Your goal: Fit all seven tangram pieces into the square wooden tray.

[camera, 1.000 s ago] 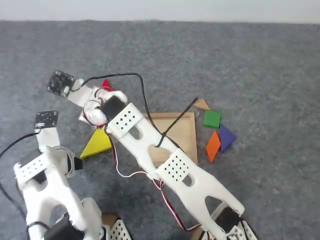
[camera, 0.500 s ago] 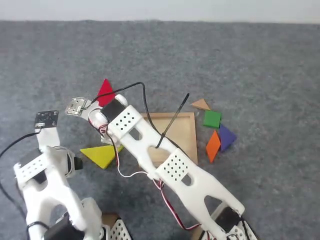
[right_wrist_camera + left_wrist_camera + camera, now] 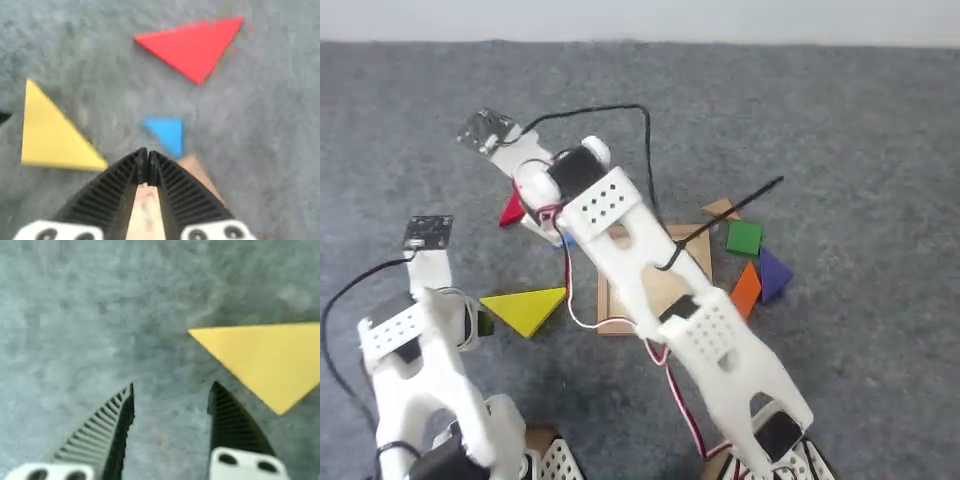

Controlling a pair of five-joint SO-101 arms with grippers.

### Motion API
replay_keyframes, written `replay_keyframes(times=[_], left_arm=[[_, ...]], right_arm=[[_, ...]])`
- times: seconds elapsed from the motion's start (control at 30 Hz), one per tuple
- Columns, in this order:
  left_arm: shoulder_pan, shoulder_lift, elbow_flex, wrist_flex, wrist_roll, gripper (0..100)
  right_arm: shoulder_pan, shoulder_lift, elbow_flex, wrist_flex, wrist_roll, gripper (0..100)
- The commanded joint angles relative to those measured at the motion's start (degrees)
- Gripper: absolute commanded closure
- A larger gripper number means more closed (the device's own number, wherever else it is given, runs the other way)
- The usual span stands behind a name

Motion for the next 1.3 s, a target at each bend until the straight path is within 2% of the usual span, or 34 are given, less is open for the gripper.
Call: replay_keyframes(times=[0.0,0.13,0.23,0.37,0.6,0.67,0.87,1.0,1.17,1.27], left_arm=[[1.8,-1.5,-0.9,-1.8,-10.5,74],[5.6,-1.5,-1.2,-5.7,-20.1,74],[9.6,-1.4,-1.2,-7.1,-29.0,74],[15.1,-1.2,-1.1,-6.4,-37.5,74],[19.9,-1.3,-1.4,-6.1,-55.0,74],[20.0,-1.4,-3.2,-5.2,-57.0,74],[24.2,-1.1,-9.0,7.0,-61.3,74],[27.1,-0.8,-7.9,5.4,-61.3,74],[28.5,-0.8,-0.5,-4.5,-61.3,69],[28.7,-0.7,2.1,-7.4,-61.3,68]], right_arm=[[0.7,-16.8,21.0,2.6,-1.0,98.3],[3.2,-27.3,34.9,2.5,-1.1,98.3],[8.0,-34.4,44.7,0.4,-3.9,98.3],[14.6,-45.1,61.3,-7.7,-6.3,98.3],[18.9,-68.9,100.0,-24.6,-6.5,98.3],[20.5,-75.3,108.9,-26.7,-5.6,98.3],[30.3,-92.2,130.7,-33.4,-0.4,98.0],[32.8,-100.7,138.7,-35.6,-0.2,98.0],[32.4,-105.0,142.2,-37.6,-0.5,97.9],[32.4,-104.5,142.8,-38.9,-0.6,97.9]])
